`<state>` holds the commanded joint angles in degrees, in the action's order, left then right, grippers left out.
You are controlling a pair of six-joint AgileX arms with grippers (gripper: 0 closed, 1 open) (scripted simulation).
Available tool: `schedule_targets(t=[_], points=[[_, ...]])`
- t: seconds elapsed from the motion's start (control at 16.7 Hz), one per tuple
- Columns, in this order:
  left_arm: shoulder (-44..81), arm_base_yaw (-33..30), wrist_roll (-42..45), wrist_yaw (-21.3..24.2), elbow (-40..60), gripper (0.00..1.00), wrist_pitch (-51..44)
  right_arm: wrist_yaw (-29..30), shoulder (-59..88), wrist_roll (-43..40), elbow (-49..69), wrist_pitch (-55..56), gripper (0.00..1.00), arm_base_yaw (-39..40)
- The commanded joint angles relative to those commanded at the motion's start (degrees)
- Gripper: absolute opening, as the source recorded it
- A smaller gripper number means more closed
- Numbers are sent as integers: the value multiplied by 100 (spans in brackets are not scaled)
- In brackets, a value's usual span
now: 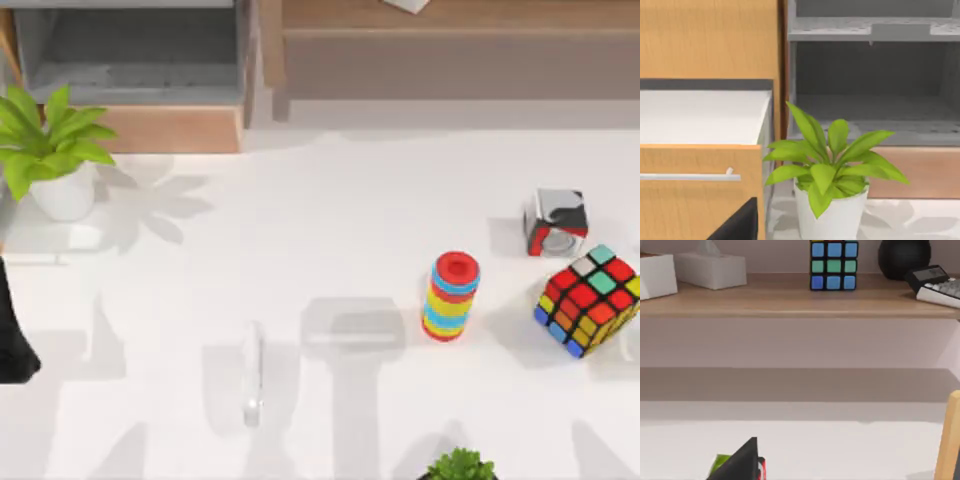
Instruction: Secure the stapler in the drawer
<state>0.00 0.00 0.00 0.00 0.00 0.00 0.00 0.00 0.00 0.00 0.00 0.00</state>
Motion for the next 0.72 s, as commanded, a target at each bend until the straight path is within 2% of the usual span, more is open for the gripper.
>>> schedule_targets(t=[0.18, 0.36, 0.54, 0.72], points=[[62, -35, -35, 2, 60, 100, -46, 0, 0, 0, 0, 0, 100, 0], [610, -307, -317, 5, 555, 100, -415, 0, 0, 0, 0, 0, 100, 0], [1711, -772, -806, 0, 1406, 100, -1070, 0, 0, 0, 0, 0, 100, 0], [3322, -1360, -1425, -9, 2475, 100, -1917, 0, 0, 0, 0, 0, 100, 0]])
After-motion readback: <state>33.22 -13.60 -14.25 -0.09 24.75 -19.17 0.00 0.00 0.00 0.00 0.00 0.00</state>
